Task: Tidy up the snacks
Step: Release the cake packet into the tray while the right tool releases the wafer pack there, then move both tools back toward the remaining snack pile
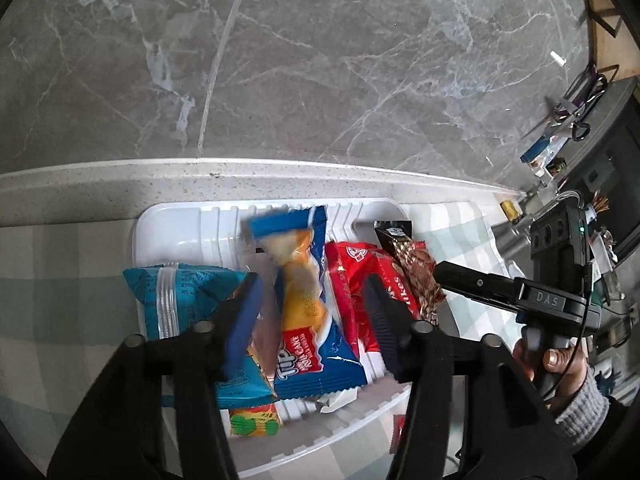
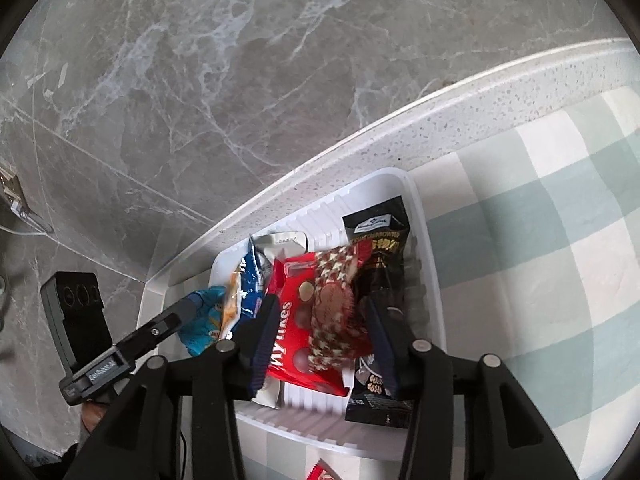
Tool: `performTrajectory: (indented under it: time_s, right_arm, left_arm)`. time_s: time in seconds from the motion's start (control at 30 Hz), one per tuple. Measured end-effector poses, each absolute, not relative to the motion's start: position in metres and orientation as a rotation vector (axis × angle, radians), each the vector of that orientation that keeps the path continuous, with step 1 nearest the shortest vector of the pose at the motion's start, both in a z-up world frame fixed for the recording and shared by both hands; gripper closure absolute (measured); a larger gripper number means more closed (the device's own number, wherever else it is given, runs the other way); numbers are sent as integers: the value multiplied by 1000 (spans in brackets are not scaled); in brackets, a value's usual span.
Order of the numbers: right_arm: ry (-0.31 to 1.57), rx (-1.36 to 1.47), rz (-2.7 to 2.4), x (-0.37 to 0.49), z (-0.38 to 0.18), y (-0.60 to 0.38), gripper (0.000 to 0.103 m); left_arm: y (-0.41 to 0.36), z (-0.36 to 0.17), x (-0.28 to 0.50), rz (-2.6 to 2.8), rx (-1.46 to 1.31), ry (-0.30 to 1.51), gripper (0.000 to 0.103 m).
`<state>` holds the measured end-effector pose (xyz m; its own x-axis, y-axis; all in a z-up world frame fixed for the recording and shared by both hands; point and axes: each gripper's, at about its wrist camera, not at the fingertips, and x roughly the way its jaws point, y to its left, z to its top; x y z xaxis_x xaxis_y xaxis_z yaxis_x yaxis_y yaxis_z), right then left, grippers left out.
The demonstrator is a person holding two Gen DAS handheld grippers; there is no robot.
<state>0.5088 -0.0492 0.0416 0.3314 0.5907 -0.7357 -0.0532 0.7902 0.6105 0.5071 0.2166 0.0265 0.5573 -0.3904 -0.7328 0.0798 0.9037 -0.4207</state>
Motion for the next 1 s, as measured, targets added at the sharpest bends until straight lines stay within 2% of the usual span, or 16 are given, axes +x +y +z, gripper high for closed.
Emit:
performTrajectory:
  time_s: [0.4,1.0]
  right_arm:
    - [1116,456,452,483,68,-46,50]
    - [1083,246,504,368,103,-11,45]
  left_arm:
    - [209,50,471,-291,-348,905,52]
    - [194,51,333,-309,-318,946,48]
